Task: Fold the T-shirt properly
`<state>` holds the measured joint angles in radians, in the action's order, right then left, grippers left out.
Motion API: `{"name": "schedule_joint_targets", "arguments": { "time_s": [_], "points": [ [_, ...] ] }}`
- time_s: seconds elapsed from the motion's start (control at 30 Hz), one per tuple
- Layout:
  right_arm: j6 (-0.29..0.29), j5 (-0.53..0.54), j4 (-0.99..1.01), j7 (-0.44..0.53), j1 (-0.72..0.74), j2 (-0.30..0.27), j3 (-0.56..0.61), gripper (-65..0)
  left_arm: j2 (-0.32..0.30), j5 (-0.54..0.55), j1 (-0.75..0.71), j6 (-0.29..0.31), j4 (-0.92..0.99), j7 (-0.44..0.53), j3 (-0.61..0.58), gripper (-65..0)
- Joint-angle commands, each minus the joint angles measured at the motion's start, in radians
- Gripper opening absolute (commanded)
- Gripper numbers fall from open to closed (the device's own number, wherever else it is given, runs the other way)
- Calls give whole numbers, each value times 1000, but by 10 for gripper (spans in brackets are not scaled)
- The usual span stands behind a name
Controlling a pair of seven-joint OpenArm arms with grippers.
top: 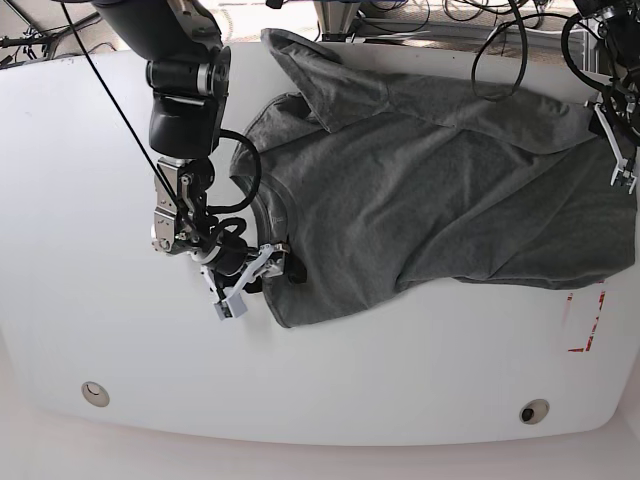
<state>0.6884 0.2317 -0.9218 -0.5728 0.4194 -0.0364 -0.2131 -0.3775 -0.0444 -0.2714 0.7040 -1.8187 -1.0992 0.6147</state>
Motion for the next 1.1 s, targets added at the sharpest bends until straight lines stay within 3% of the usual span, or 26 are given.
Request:
{"name": "schedule_joint_targets", "arguments": {
  "time_s": [0.0,0.27,0.87,0.97,1.07],
  "points": [
    [10,7,-10,40,31,-9,13,-124,-22,-5,4,-6,-17,9,7,-197],
    [7,-27,-6,73,29,-38,17,-124,-22,-5,4,-6,-13,9,7,-197],
    [-11,-50,169,213,36,8,19,-127,-22,-4,7,-6,-13,11,6,-197],
    [-14,-56,168,215,36,19,19,-163,-22,-4,7,-6,-13,11,6,-197],
    [-25,-56,166,215,36,20,19,-273,-22,-4,7,-6,-13,11,6,-197]
  ]
}}
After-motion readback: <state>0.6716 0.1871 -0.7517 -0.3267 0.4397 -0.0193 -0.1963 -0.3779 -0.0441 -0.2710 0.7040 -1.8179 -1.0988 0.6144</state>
